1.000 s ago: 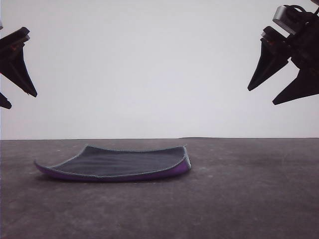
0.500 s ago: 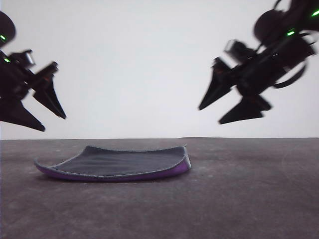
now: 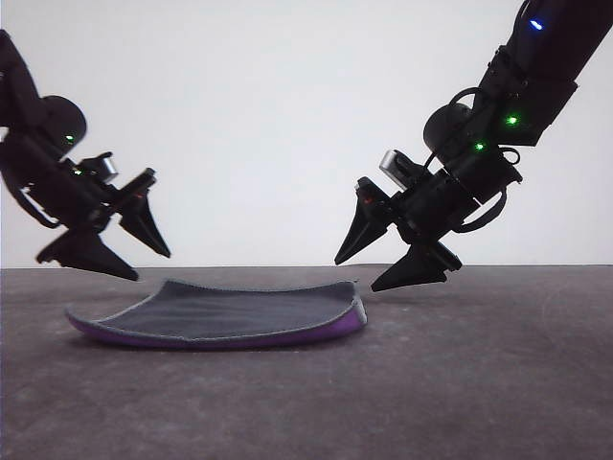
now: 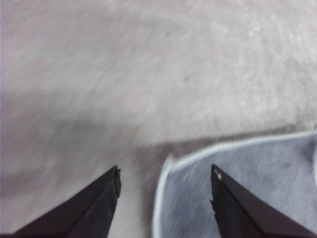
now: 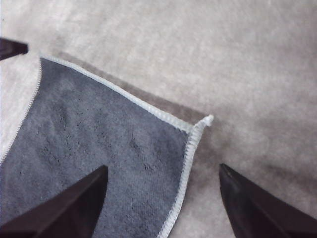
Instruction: Fold clothes
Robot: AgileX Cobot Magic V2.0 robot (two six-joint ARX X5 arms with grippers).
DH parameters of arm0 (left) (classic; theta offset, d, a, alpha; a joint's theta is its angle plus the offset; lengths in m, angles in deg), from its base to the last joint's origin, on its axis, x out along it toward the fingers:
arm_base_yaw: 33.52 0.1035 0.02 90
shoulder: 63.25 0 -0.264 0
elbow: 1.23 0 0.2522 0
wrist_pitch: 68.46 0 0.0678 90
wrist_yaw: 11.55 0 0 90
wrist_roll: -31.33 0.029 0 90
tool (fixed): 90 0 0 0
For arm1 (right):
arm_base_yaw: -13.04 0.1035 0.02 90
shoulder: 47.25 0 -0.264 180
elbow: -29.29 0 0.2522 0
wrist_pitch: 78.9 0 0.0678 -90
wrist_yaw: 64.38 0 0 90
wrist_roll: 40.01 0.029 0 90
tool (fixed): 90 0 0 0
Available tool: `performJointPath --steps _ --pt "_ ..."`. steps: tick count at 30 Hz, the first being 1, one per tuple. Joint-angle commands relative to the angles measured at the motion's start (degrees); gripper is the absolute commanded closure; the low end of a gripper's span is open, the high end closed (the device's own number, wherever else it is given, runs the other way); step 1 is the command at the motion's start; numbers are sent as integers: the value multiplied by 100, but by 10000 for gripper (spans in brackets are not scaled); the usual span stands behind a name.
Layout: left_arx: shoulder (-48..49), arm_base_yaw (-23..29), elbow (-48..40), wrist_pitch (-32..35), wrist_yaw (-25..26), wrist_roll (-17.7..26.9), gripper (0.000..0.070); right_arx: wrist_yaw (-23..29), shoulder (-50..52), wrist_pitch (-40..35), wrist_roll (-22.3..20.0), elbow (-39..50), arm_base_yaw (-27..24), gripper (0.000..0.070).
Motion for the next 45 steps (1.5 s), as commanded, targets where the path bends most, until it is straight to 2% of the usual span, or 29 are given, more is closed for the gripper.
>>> performJointPath --steps 1,9,16,21,24,25,26,29,34,37,45 --pt "-247 -76 209 -17 49 37 348 -16 -131 -70 78 -150 50 253" --pt "-518 -336 261 -99 55 57 348 -39 -375 -540 519 -150 159 253" --pt "-522 -389 261 -174 55 83 348 -47 -402 -595 545 -150 204 269" --pt "-521 -389 261 -227 55 85 348 -20 -402 -597 536 -151 209 397" --pt "-521 -384 261 -264 55 106 359 -10 -402 -598 502 -150 209 519" --pt "-521 -383 261 -270 55 110 393 -6 -402 -599 493 -150 209 562" --pt "-521 -383 261 -277 55 111 462 -2 -402 -601 488 -150 209 610" --pt "-521 -383 261 -291 53 180 690 31 -402 -599 464 -150 209 661" --pt "-521 -376 262 -346 55 201 700 10 -402 -592 396 -151 208 667" --pt "-521 -337 334 -613 58 317 700 -226 -402 -516 344 -160 191 667" --pt "-521 -200 1098 -2510 63 1138 700 -1289 -396 535 -9 -417 1 666"
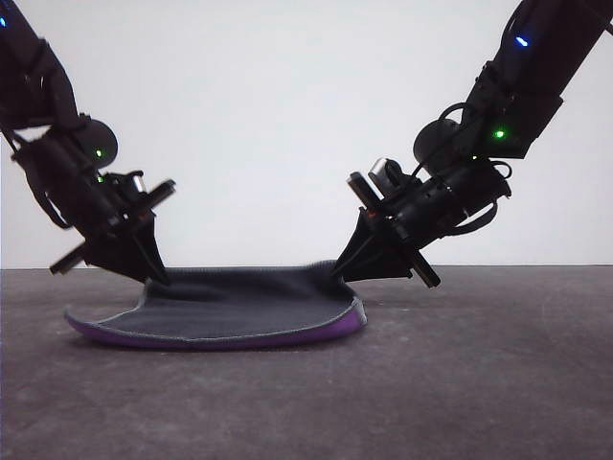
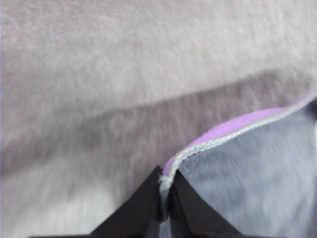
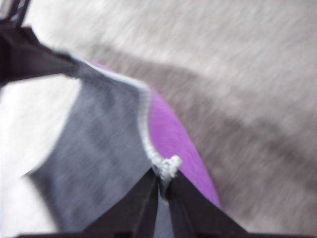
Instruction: Fold clothes
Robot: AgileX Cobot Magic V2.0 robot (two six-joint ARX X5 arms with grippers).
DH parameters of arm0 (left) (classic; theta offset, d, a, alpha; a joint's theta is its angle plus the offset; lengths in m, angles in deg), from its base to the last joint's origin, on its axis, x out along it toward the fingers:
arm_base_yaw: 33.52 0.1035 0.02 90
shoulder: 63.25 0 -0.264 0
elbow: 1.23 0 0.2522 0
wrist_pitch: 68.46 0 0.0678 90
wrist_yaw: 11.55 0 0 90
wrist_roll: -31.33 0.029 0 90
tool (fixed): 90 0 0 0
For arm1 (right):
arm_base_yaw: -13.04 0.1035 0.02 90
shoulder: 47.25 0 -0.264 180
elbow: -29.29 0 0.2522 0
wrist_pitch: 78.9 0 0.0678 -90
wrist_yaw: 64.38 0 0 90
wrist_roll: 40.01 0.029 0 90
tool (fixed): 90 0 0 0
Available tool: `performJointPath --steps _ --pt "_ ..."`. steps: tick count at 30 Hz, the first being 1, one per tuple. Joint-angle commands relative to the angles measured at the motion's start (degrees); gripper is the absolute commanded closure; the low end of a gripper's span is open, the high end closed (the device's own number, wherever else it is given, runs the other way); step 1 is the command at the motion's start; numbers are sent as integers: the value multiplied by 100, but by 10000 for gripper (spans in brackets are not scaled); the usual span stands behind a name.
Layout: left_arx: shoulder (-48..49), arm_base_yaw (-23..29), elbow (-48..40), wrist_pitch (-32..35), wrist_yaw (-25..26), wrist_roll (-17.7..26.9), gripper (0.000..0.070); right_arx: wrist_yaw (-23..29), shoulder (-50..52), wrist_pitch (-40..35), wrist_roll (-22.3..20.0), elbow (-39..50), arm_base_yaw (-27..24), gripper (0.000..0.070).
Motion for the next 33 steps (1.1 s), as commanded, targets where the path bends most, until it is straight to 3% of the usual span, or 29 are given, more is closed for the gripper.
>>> performJointPath --steps 1,8,14,23,33 --pt "-146 27 242 -395 23 355 700 -185 -101 180 -236 -180 -22 666" --pt "-146 54 548 -1695 94 751 700 -756 -101 1202 -636 -350 -32 665" --pt "-146 32 549 -2476 220 1194 700 -919 -101 2123 -1100 -494 -25 665" --pt "-146 32 549 -3040 220 1307 700 -925 -101 3129 -1682 -524 -18 665" --pt "-146 31 549 -3454 220 1370 700 -1063 -101 3684 -2043 -524 15 665"
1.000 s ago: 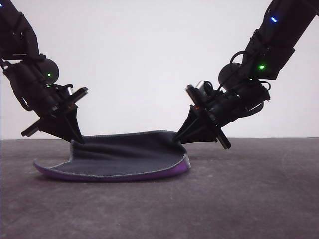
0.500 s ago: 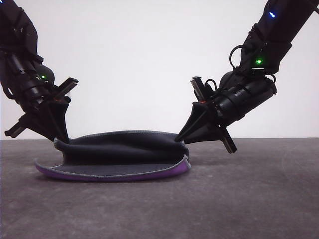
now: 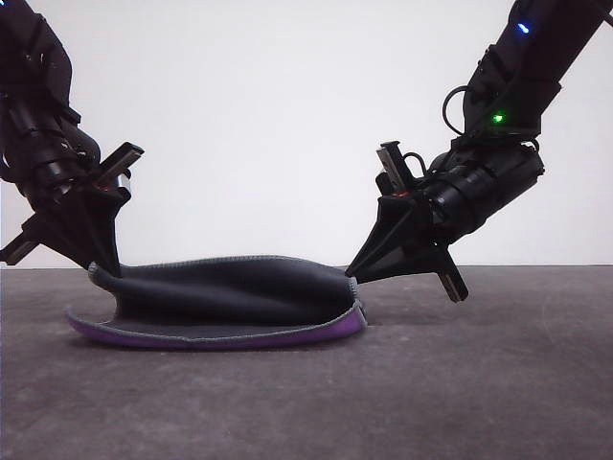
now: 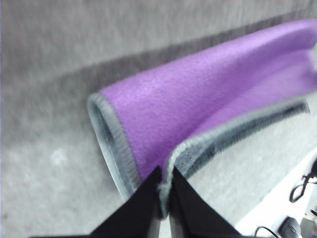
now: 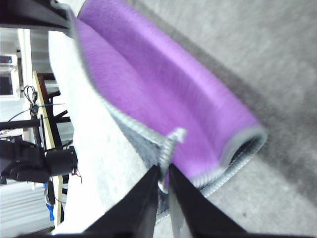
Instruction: Fold clothes
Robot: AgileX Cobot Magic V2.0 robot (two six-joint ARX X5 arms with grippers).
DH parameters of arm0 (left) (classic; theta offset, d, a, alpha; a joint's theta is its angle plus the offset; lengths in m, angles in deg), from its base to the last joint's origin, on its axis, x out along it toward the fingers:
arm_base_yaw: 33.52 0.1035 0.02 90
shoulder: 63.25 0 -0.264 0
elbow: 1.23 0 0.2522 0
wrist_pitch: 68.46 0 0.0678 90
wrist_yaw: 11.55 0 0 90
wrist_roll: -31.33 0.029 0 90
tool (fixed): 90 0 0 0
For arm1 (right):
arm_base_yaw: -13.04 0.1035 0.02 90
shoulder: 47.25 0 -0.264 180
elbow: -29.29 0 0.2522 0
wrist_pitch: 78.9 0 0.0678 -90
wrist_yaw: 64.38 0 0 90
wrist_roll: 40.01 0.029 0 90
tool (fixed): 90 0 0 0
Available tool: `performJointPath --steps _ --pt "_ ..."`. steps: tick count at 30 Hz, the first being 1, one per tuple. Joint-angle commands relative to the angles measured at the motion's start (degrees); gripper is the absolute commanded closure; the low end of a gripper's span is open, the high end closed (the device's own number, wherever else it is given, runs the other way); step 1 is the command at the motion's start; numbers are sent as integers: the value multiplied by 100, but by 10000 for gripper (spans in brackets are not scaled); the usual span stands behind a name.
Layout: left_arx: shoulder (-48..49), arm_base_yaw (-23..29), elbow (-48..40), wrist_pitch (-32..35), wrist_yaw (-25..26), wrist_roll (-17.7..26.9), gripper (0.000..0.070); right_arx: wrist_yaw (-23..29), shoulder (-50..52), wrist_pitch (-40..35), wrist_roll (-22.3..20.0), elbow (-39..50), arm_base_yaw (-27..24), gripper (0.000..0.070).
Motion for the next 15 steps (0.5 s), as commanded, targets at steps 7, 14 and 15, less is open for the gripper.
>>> performJointPath --steps 7,14,15 --pt "-146 -7 140 -142 33 97 700 -33 -101 134 -231 -142 28 664" --pt "-146 -15 140 -276 58 95 700 -33 -101 241 -309 -142 28 664" --pt "-146 -15 140 -314 99 98 698 -33 -101 248 -313 -142 28 664"
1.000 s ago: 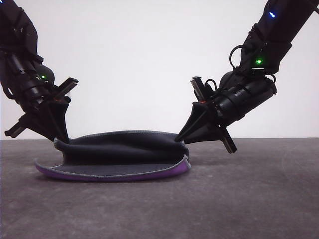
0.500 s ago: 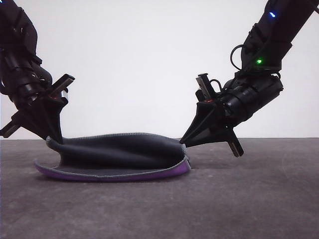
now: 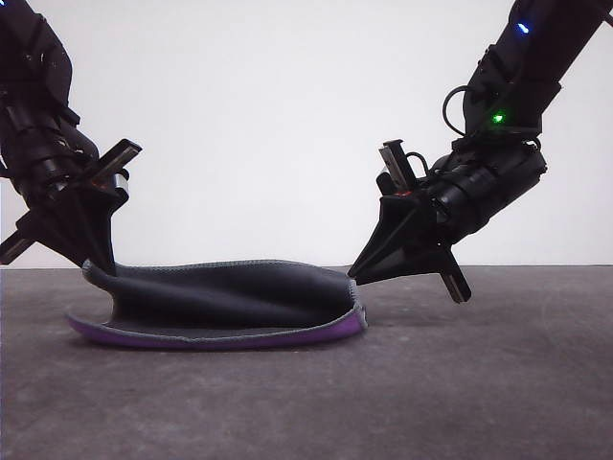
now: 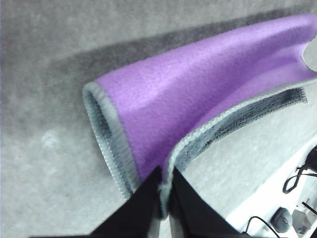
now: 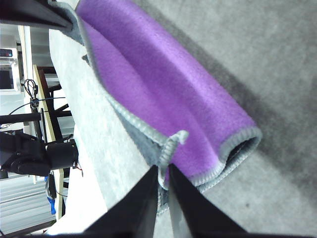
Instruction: Fold clothes
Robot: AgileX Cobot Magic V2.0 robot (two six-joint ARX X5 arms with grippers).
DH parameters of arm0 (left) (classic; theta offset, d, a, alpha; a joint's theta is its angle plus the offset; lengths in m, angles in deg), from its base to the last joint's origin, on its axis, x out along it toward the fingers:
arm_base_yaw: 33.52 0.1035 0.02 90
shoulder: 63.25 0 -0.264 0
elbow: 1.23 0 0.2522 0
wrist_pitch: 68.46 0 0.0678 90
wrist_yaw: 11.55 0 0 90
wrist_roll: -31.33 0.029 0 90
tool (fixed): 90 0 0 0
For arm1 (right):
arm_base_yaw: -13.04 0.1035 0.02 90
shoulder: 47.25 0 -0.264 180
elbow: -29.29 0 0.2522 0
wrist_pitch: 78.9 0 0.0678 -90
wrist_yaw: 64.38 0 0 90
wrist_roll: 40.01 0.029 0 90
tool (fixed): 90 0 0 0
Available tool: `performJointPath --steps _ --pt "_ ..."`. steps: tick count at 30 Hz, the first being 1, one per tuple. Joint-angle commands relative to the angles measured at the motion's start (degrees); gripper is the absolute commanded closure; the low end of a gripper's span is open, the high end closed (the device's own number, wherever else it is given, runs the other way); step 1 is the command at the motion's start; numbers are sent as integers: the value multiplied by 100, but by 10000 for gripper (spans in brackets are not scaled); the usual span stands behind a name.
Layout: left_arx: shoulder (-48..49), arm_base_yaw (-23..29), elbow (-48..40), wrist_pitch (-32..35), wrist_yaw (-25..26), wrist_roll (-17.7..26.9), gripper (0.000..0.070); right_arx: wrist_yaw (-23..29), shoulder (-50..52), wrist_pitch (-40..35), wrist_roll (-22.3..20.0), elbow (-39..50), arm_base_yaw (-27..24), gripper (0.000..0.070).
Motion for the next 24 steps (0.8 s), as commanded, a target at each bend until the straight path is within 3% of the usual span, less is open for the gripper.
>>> performJointPath --steps 1,8,14,20,24 --pt "-146 -15 140 -101 119 92 689 -31 -101 16 -136 -140 26 664" --pt "-146 -30 140 -318 439 232 419 -37 -101 124 -202 -140 26 664" --pt "-146 -42 140 -450 455 278 408 -37 -101 233 -266 -140 26 645" --pt "-146 -46 140 -528 540 278 336 -37 -101 472 -438 -140 23 633" --pt "-146 -46 140 -555 555 271 332 -39 -101 634 -536 -172 16 557"
